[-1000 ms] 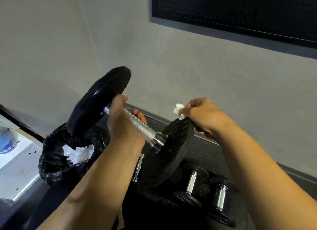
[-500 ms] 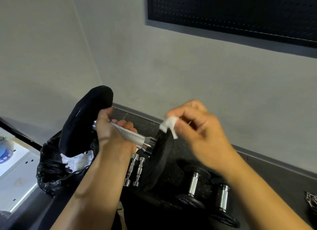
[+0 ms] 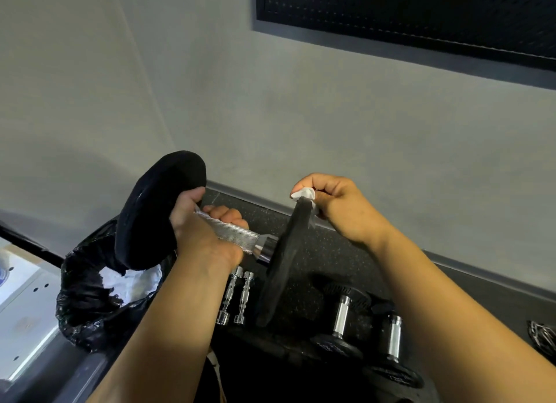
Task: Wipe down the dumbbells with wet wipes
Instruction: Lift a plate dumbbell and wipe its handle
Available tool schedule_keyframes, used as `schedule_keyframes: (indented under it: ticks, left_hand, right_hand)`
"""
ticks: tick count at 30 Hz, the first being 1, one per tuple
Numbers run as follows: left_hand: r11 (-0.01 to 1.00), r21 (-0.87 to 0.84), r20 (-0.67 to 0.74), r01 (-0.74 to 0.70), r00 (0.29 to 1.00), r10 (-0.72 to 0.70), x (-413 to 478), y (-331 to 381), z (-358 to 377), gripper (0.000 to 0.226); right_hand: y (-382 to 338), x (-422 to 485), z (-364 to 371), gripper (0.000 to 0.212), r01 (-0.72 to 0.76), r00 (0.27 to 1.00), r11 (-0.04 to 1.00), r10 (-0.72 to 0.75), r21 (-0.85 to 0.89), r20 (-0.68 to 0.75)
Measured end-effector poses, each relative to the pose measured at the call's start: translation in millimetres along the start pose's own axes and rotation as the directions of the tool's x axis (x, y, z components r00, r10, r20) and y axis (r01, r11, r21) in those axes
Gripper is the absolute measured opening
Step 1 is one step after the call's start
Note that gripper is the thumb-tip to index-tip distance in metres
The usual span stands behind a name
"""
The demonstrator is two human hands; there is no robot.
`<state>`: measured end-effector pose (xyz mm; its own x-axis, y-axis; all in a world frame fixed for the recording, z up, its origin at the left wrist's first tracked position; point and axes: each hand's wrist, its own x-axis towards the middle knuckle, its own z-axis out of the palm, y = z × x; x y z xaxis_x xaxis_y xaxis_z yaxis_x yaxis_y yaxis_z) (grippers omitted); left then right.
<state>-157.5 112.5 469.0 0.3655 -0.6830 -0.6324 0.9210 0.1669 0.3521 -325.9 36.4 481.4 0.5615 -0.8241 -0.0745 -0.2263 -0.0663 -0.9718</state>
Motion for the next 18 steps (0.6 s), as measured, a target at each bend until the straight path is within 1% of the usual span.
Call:
schedule_keyframes:
  ticks: [4, 5, 7, 11, 13, 15, 16, 18]
  left_hand:
    - [0.999, -0.040, -0.025, 0.034, 0.999, -0.035, 16.5, 2.4, -5.8, 0.048]
    - [0.998, -0.044, -0.032, 0.046, 0.998, -0.048, 21.5, 3.0, -7.9, 0.049]
    - [0.997, -0.051, -0.042, 0.064, 0.997, -0.066, 32.8, 4.4, -12.3, 0.051]
    - [0.996, -0.063, -0.067, 0.057, 0.996, -0.061, 58.4, 3.7, -21.3, 0.051]
    - [0.997, -0.066, -0.078, 0.039, 0.996, -0.044, 73.0, 2.1, -26.5, 0.046]
    - [0.989, -0.128, -0.018, 0.075, 0.997, -0.078, 88.2, 2.0, -32.4, 0.038]
    - [0.982, -0.162, 0.014, 0.100, 0.995, -0.099, 95.6, 2.6, -35.3, 0.037]
    - [0.973, -0.190, 0.035, 0.132, 0.991, -0.127, 110.3, 3.7, -41.4, 0.035]
  right_hand:
    - [18.9, 18.6, 8.5, 0.037, -0.083, 0.997, 0.992, 0.082, 0.097, 0.008]
    - [26.2, 23.3, 10.9, 0.037, -0.106, 0.994, 0.986, 0.106, 0.125, 0.002]
    - [42.3, 33.1, 16.1, 0.030, -0.133, 0.991, 0.979, 0.135, 0.157, 0.000]
    - [77.6, 50.8, 26.2, 0.032, -0.185, 0.981, 0.961, 0.193, 0.205, -0.016]
    - [96.0, 56.4, 33.2, 0.032, -0.228, 0.971, 0.951, 0.237, 0.210, -0.018]
    - [116.8, 60.4, 43.1, 0.033, -0.285, 0.953, 0.923, 0.302, 0.260, -0.028]
    - [126.2, 61.8, 49.2, 0.036, -0.314, 0.938, 0.893, 0.344, 0.321, -0.037]
    - [141.7, 63.0, 59.8, 0.041, -0.364, 0.905, 0.827, 0.422, 0.429, -0.046]
